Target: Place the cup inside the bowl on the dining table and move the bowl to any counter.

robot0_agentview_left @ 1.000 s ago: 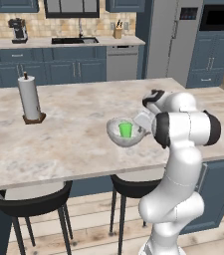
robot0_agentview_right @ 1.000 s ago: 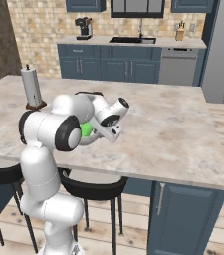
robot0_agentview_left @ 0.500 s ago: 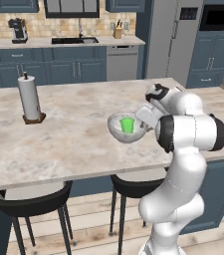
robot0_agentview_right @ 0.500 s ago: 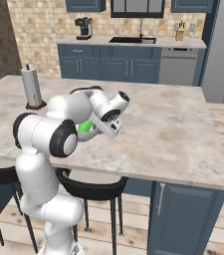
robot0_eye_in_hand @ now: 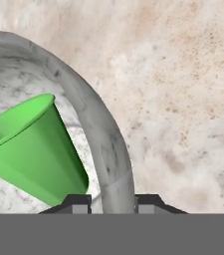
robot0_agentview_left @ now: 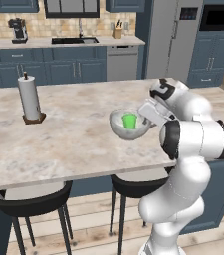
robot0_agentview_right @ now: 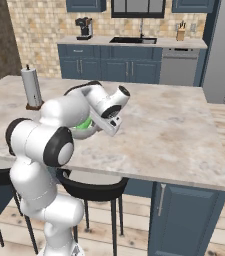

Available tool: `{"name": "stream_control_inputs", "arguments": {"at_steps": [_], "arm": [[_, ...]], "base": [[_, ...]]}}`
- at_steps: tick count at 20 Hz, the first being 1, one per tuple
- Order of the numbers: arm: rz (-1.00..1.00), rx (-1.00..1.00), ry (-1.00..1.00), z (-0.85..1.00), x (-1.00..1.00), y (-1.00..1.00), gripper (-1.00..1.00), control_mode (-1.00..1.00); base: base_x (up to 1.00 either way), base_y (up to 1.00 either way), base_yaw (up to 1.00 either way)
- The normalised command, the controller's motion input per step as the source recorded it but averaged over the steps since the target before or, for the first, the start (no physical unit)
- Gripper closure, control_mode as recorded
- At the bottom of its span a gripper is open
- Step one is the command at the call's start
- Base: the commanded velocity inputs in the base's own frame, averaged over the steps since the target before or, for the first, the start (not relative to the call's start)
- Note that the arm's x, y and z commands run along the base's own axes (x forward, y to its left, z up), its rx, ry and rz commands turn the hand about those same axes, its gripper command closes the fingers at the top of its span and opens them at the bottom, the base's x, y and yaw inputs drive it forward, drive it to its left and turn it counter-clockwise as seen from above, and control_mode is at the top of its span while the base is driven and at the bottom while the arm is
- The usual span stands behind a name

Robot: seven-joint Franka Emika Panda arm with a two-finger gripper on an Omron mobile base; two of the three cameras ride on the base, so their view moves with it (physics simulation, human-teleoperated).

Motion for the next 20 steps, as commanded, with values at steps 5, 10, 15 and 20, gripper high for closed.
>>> {"name": "stream_control_inputs", "arguments": {"at_steps": [5, 10, 15, 20], "arm": [[0.00, 0.00, 0.00, 0.28, -0.35, 0.00, 1.00, -1.00], [0.00, 0.00, 0.00, 0.27, -0.38, 0.00, 1.00, -1.00], [0.00, -0.01, -0.05, 0.22, -0.40, 0.00, 1.00, -1.00], [0.00, -0.07, -0.01, 0.16, -0.33, 0.00, 1.00, -1.00]], "base": [[0.00, 0.00, 0.00], [0.00, 0.00, 0.00], [0.00, 0.00, 0.00], [0.00, 0.00, 0.00]]}}
